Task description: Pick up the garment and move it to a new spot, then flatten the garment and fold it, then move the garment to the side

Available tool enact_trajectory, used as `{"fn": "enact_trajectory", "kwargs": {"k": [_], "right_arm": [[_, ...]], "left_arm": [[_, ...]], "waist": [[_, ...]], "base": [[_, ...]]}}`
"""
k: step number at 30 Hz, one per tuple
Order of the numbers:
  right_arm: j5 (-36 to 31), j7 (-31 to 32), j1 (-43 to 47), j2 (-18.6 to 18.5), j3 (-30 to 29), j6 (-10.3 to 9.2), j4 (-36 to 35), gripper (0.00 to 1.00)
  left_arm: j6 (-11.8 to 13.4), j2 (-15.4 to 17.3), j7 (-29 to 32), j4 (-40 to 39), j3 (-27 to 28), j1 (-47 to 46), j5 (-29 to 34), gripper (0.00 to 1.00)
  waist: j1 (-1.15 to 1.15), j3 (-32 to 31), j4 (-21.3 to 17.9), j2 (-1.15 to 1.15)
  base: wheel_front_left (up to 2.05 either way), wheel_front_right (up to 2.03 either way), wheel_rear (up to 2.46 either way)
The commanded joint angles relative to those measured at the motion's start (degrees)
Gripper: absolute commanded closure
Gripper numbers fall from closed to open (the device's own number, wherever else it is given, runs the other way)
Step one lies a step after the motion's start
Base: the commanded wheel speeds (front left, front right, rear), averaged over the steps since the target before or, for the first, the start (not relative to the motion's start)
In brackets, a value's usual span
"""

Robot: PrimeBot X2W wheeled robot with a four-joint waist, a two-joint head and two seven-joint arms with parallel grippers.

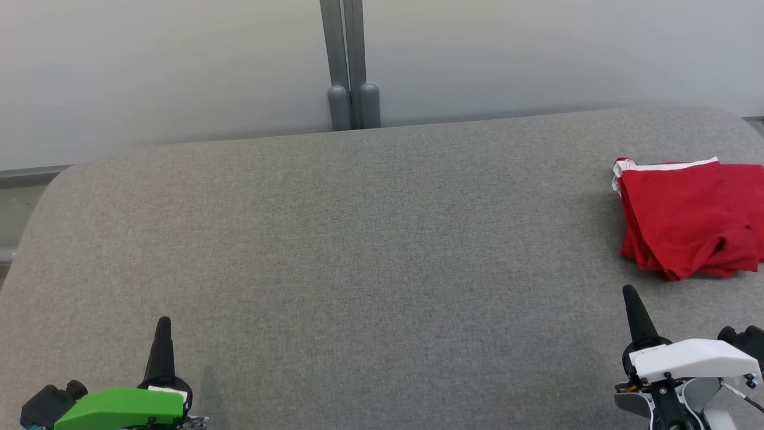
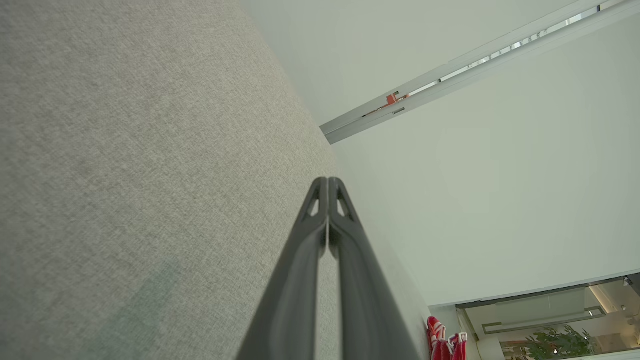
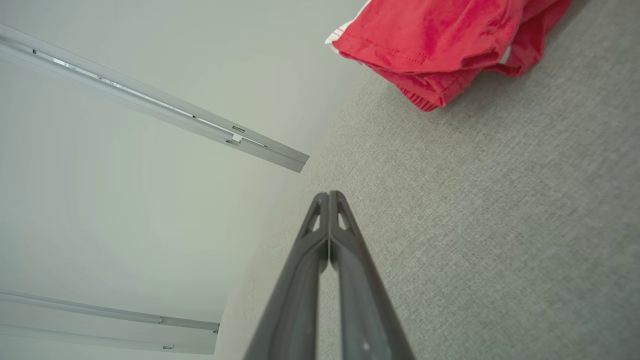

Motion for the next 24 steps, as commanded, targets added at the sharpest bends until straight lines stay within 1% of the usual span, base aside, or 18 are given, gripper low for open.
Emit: {"fn": "enact_trajectory", "kwargs": {"k": [1,24], "right_arm": [[1.89,0.39,-1.27,-0.39,-0.18,0.03,-0.68,1.0],[15.3,3.5,-2.72,-0.45,-0.35,0.03,-0.65,1.0]], "left_arm": [[-0.41,0.43,0.35,-0.35,0.31,-1.62,-1.79,1.0],[-0.93,0.52,3.58,0.36,1.07,-4.21,-13.08,1.0]], "waist": [[0.0,0.01,0.0,0.0],[0.0,0.11,0.05,0.0]], "base": [[0.0,0.0,0.0],[0.0,0.0,0.0]]}}
